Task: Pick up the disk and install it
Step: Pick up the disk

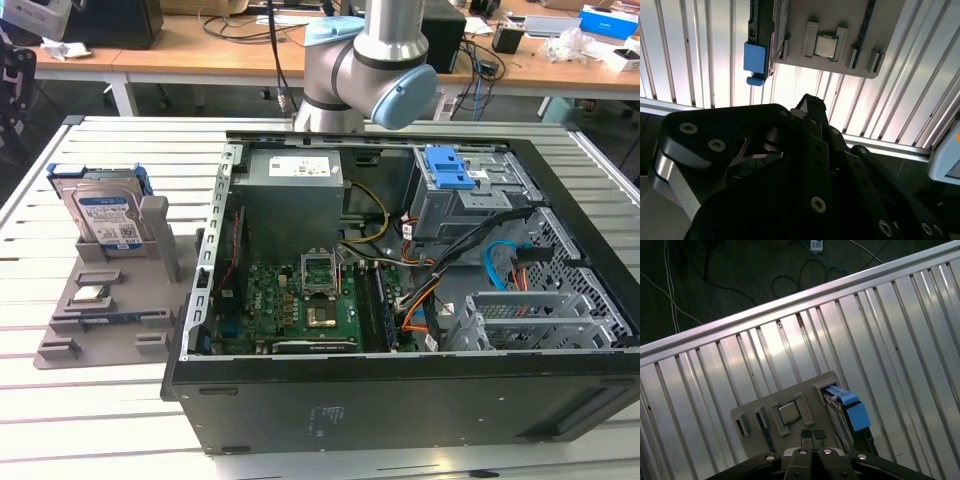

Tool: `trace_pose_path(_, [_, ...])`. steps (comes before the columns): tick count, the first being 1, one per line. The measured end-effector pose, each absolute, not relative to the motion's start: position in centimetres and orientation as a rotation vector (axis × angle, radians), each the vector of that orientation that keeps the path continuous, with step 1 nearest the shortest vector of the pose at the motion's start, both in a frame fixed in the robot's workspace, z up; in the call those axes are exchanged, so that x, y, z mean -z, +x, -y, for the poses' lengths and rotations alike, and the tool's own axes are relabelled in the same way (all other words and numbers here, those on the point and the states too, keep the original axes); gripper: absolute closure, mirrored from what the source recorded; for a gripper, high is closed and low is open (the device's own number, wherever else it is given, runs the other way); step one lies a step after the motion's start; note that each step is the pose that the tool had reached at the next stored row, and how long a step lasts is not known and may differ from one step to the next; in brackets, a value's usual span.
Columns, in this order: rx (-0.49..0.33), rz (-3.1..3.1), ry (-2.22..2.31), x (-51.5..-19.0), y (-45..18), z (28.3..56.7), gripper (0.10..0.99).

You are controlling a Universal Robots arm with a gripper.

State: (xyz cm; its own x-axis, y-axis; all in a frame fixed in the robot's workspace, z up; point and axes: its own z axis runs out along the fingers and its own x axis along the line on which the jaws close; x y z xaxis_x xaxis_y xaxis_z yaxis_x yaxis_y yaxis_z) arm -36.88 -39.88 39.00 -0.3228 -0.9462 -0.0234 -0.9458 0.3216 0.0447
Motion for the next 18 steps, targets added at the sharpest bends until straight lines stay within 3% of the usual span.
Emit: trace_pose_path(18, [0.077, 2.413, 1.994, -39.01, -36.88, 39.88, 0.98])
